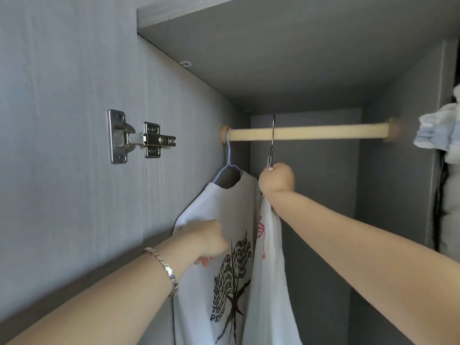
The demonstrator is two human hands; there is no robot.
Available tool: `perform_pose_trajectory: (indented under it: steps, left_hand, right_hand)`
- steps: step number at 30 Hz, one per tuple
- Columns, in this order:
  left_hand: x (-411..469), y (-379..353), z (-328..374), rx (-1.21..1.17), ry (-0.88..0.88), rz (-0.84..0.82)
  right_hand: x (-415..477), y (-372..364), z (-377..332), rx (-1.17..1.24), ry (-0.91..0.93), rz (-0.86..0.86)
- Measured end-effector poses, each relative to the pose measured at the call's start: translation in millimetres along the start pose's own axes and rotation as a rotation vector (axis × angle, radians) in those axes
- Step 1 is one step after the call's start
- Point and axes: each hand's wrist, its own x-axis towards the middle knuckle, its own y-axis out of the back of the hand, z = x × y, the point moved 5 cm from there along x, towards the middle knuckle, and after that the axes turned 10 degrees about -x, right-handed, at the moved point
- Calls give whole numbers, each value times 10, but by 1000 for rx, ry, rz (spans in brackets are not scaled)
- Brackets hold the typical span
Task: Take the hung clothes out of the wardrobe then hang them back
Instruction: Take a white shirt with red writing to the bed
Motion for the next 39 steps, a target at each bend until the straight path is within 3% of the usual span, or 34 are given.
perform_pose_trajectory:
  steps: [9, 13, 26, 39]
  left_hand:
    - [-331, -128, 36, -35, -70, 2]
    - [-657, -385, 57, -35, -154, -72]
    - [-2341, -2158, 168, -2, -375, -558]
    - [-5592, -3989, 856, 235, -773, -923]
  right_hand:
    - [-793, 663, -31, -160, 205, 82]
    - [-1389, 1006, 95, -273, 195, 66]
    - [-3934, 2113, 1163, -588, -128, -5]
    - [-7455, 4397, 1523, -632, -602, 310]
